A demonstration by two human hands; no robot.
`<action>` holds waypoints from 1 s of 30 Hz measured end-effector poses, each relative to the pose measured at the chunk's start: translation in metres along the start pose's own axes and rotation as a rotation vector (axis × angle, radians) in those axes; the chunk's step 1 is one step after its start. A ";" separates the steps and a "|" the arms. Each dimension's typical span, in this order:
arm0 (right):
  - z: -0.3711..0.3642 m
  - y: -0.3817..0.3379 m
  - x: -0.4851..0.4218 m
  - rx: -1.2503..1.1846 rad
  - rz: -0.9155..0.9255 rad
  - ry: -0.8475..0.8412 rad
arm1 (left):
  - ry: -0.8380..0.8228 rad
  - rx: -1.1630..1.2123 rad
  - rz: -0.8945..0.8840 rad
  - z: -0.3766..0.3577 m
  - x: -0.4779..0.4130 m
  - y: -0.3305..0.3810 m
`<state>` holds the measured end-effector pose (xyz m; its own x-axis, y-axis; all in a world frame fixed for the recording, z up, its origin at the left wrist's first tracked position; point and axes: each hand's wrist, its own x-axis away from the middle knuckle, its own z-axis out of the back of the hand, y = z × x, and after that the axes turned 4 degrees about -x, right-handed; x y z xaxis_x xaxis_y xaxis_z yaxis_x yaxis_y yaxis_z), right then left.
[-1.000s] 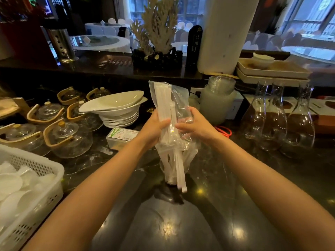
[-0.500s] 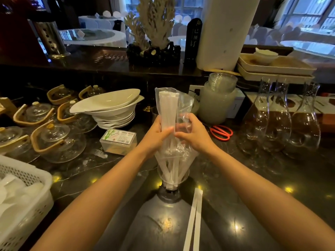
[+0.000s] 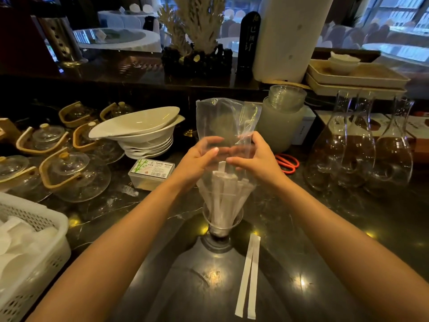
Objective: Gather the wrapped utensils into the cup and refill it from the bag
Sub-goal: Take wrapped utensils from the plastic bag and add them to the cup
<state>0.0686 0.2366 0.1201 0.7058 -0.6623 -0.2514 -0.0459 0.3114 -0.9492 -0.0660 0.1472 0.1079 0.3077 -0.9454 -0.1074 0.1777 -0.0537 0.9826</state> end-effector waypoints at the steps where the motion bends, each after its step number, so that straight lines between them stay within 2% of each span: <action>1: 0.001 -0.002 -0.001 0.000 0.011 0.011 | 0.001 0.011 -0.007 0.000 -0.001 0.003; 12: 0.018 -0.038 -0.004 -0.199 -0.013 0.126 | 0.136 0.134 -0.089 0.014 -0.002 0.050; 16: 0.018 -0.046 0.003 -0.127 0.028 0.165 | 0.150 0.156 -0.094 0.014 0.005 0.059; 18: 0.015 -0.048 0.007 -0.055 0.067 0.203 | 0.194 0.090 -0.090 0.011 0.010 0.061; 25: -0.004 -0.034 0.027 0.207 0.204 0.404 | 0.560 -0.271 -0.207 -0.001 0.028 0.045; 30: -0.010 -0.022 0.045 0.231 0.173 0.372 | 0.619 -0.411 -0.217 -0.004 0.043 0.027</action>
<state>0.0948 0.1933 0.1277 0.3983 -0.7735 -0.4931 0.0475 0.5542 -0.8310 -0.0438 0.1066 0.1293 0.6712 -0.5691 -0.4749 0.5893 0.0209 0.8077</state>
